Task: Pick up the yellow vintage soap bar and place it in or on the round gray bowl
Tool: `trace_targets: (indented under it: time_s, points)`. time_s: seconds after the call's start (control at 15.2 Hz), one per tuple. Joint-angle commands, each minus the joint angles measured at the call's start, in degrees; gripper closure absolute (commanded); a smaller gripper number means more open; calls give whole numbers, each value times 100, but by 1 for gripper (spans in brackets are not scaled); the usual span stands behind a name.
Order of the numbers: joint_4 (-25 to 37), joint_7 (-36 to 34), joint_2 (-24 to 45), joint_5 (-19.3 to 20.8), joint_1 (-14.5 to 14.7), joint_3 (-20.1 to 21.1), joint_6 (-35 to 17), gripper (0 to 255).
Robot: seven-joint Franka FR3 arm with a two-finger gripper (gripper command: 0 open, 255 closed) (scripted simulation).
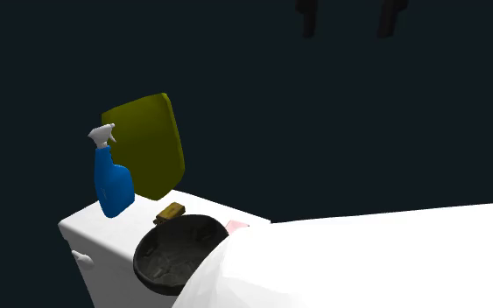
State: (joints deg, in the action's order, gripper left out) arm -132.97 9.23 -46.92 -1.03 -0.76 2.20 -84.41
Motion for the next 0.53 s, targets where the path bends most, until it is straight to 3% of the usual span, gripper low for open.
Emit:
trace_targets:
  time_s: [0.0,0.46]
  points:
    - [0,0,0,0,0,0,0,0]
    - [-993,-990,-23,-633,110,703,-1086,0]
